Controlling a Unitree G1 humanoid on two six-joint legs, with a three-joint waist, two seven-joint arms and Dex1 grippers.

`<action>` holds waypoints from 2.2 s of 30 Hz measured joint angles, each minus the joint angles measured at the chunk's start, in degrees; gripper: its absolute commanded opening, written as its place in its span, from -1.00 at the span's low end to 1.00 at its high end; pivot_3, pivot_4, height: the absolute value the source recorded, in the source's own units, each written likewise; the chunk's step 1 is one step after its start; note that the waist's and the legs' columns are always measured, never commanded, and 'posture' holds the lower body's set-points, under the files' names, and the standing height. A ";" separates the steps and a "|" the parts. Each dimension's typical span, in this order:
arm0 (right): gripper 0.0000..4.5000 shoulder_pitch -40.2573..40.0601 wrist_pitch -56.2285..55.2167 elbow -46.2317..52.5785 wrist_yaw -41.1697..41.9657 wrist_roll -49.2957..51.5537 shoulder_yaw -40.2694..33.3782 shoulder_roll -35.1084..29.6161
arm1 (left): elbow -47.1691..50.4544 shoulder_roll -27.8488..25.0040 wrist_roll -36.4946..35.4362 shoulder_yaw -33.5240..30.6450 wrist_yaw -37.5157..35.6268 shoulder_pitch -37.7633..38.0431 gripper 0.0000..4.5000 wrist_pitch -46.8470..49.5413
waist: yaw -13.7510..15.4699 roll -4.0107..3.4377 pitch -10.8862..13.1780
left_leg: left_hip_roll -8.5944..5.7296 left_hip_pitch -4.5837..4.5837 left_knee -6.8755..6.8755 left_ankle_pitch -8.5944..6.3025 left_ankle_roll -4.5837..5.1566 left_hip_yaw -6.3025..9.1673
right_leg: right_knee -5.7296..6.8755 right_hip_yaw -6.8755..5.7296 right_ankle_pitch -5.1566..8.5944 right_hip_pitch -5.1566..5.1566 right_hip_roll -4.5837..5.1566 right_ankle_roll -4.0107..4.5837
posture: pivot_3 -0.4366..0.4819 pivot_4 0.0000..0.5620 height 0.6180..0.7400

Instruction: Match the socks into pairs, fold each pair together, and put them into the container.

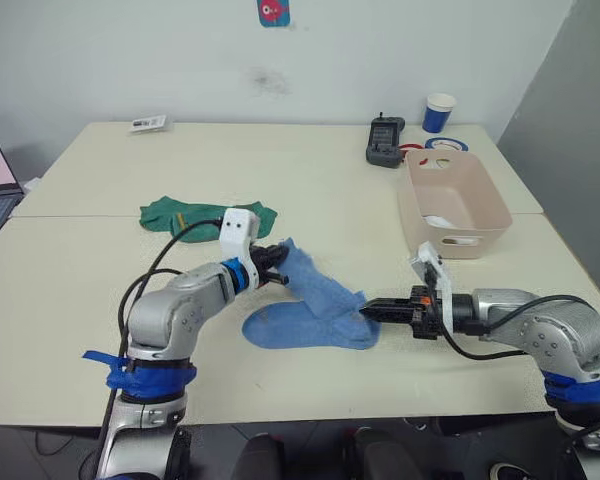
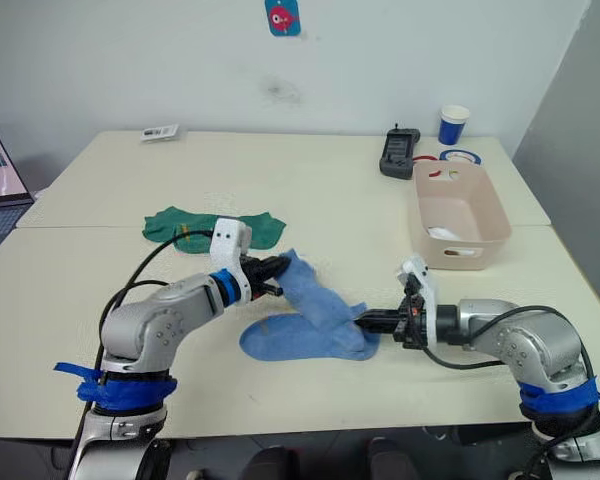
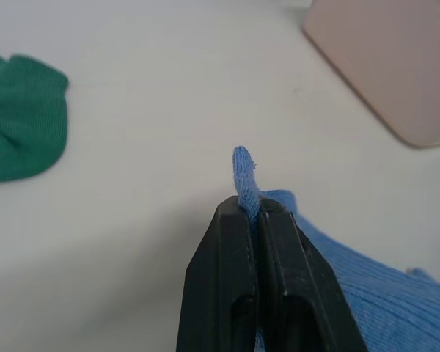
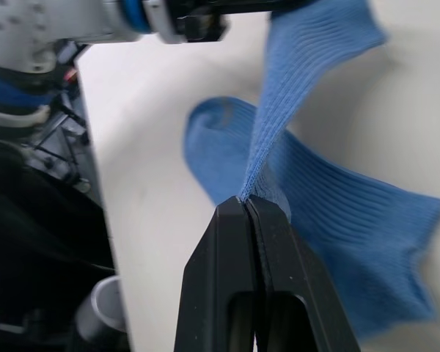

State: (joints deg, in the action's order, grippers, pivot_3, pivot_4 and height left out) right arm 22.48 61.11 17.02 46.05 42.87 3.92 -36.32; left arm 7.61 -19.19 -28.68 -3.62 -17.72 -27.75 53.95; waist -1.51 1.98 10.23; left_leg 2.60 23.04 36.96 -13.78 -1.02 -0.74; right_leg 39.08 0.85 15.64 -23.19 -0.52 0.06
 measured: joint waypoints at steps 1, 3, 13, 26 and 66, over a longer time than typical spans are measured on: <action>-0.81 -0.09 -1.03 -0.95 0.35 -1.12 0.53 -0.21 | -0.49 0.24 0.46 0.22 -0.11 0.22 -0.78 -0.77 | 0.01 0.00 0.00 | 0.00 0.00 0.00 0.00 0.00 -0.01 | 0.00 0.00 0.00 0.00 0.00 0.00 | -0.05 -0.47 1.00; -0.57 -0.59 -3.60 -2.96 0.63 -3.61 1.69 -0.44 | -1.60 1.16 0.87 0.38 -0.45 0.73 -0.55 -1.91 | 0.02 0.00 0.00 | 0.01 0.00 0.00 0.00 0.00 -0.02 | 0.00 0.01 0.00 0.00 0.00 0.00 | -0.05 -0.47 1.00; 0.38 -7.22 -4.25 2.54 -2.47 -3.30 -4.89 -2.21 | -1.87 -8.92 -0.45 -3.54 -11.00 4.22 0.59 -5.93 | -0.24 0.00 0.00 | 0.11 -0.03 -0.06 0.00 0.00 0.04 | 0.01 -0.01 0.01 -0.02 0.00 0.00 | -0.05 -0.47 1.00; 0.38 -10.83 0.15 13.76 -14.91 -3.89 -3.43 3.02 | -27.05 -12.57 10.44 7.16 -32.94 -10.19 0.59 -28.93 | 0.35 0.00 0.00 | -0.02 0.08 -0.02 0.00 0.00 -0.08 | -0.10 -0.02 0.01 -0.02 -0.06 -0.03 | -0.05 -0.47 1.00; -0.99 -3.14 9.46 10.13 -16.40 4.26 -12.43 7.62 | -6.52 -5.87 8.17 -4.95 -23.96 -1.93 -1.00 -4.06 | -0.19 -0.01 -0.01 | 0.21 0.05 -0.02 -0.01 0.02 0.10 | 0.00 0.01 0.01 -0.02 -0.13 -0.03 | -0.05 -0.47 1.00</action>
State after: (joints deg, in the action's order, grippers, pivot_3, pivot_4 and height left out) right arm 19.34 70.56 27.15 29.65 47.13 -8.51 -28.71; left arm 1.09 -25.06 -20.51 -8.58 -41.68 -29.68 49.89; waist -1.71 1.97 10.22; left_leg 2.80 23.08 36.94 -13.79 -1.00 -0.64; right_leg 39.08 0.86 15.65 -23.20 -0.65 0.04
